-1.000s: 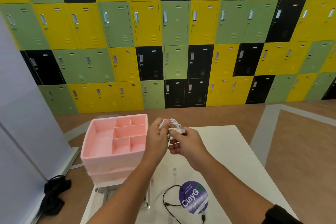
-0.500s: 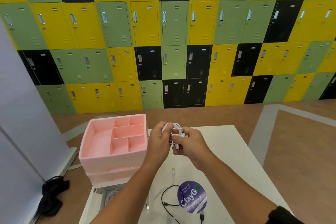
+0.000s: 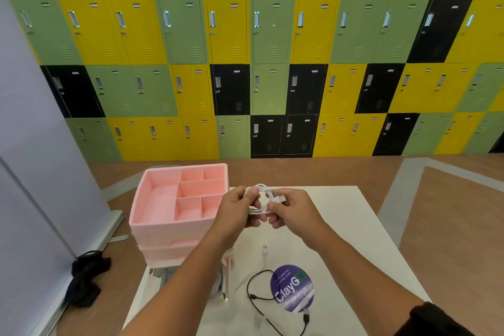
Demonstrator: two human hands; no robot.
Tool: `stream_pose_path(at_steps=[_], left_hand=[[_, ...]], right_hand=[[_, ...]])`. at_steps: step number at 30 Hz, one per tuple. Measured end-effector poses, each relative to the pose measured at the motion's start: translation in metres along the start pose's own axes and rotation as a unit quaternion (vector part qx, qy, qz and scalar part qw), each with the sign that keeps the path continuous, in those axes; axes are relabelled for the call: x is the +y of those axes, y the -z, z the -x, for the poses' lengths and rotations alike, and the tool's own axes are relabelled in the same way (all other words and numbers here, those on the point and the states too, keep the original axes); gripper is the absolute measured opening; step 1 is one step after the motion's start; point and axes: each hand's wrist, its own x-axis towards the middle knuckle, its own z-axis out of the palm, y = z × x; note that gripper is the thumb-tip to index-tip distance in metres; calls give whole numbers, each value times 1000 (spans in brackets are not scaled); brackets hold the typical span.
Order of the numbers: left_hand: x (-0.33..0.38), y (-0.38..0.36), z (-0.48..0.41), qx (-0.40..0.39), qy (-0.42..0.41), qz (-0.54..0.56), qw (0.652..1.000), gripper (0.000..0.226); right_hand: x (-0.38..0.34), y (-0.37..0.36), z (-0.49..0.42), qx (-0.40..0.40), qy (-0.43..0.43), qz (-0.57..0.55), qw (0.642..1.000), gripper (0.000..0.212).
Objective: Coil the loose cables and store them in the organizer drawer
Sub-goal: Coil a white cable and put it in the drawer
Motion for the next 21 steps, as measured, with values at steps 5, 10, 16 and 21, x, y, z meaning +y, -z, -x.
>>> stream_pose_path(at_steps=[5, 10, 16, 21], left_hand=[[-2, 34, 15, -12, 52, 48, 997, 22], [-11, 77, 36, -30, 81, 51, 995, 15], [-26, 142, 61, -1, 91, -30, 995, 21], [-64, 189, 82, -2, 120, -156, 980, 10]], right_hand=[[8, -17, -1, 12, 2, -6, 1000, 15], [13, -53, 1, -30, 2, -8, 1000, 13], [19, -104, 5, -94, -11, -43, 995, 24], [46, -149, 21, -167, -84, -72, 980, 23]])
